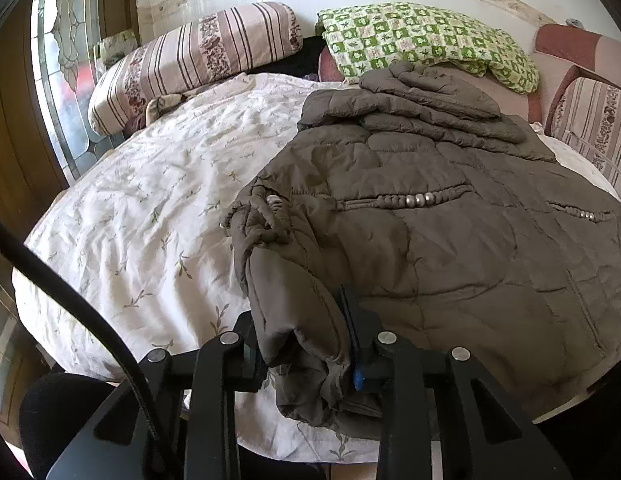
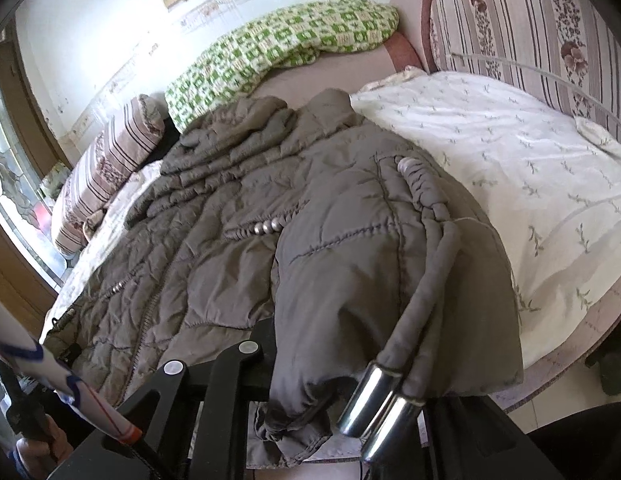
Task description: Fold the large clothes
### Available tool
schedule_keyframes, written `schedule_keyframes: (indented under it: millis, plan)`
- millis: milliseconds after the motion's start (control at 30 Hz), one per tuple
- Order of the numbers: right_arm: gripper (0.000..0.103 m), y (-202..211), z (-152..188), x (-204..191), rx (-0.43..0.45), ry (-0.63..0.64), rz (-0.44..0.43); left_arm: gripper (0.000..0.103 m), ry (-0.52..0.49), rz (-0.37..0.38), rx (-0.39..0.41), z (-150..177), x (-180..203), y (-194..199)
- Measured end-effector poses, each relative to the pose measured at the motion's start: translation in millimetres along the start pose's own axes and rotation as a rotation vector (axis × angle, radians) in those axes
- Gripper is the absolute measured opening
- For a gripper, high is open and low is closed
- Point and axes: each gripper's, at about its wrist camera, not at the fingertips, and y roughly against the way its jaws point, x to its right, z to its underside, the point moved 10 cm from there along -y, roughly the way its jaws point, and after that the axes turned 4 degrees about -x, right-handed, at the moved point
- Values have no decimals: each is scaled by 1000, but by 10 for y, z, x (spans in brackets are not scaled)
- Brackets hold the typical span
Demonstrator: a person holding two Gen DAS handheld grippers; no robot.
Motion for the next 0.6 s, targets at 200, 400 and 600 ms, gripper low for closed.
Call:
schedule_keyframes:
  millis: [200, 400, 600]
  plan:
    - [18, 170, -95, -91, 64, 33, -20, 25, -9, 10, 26, -45, 12, 109]
    - [17, 357, -218, -198, 103, 51, -52, 24, -8, 27, 76, -158, -10, 315]
    - [17, 511, -312, -231, 117, 69, -73, 24, 0, 42, 114, -265, -47, 496]
